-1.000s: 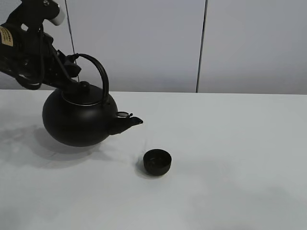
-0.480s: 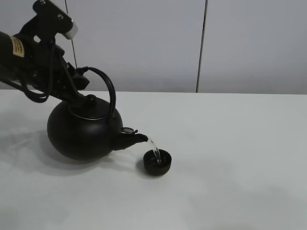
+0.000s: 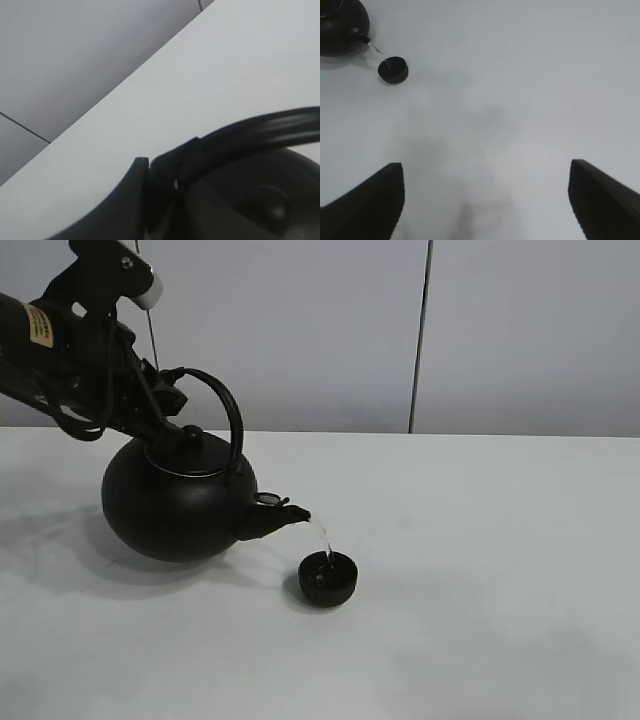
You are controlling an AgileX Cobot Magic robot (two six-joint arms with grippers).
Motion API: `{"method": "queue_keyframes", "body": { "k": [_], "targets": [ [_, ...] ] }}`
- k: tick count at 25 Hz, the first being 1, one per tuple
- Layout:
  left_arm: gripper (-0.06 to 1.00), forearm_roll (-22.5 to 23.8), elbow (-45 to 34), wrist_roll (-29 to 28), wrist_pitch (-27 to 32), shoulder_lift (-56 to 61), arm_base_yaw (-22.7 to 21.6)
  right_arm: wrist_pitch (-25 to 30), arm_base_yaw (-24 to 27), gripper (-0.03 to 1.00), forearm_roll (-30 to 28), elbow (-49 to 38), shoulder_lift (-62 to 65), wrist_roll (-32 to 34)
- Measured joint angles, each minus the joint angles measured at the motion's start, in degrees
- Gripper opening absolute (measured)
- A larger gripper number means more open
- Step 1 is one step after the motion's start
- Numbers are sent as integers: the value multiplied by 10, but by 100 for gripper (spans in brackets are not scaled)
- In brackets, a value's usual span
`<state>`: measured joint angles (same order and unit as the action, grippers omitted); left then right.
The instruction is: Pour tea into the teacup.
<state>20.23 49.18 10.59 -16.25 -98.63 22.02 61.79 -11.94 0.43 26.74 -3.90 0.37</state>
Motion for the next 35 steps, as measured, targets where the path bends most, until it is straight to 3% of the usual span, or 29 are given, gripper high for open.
{"method": "queue_keyframes", "body": {
  "k": [15,21,35],
  "targets": [
    [11,4,0,-149,-78,-12,-2,0,-3,61,0,0,0,1],
    [11,8,-16,-196,-126,-12,-35,1,-3,61,0,0,0,1],
    [11,-6,-132,-200,-271,-12,-93,1,-3,61,0,0,0,1]
  ]
}}
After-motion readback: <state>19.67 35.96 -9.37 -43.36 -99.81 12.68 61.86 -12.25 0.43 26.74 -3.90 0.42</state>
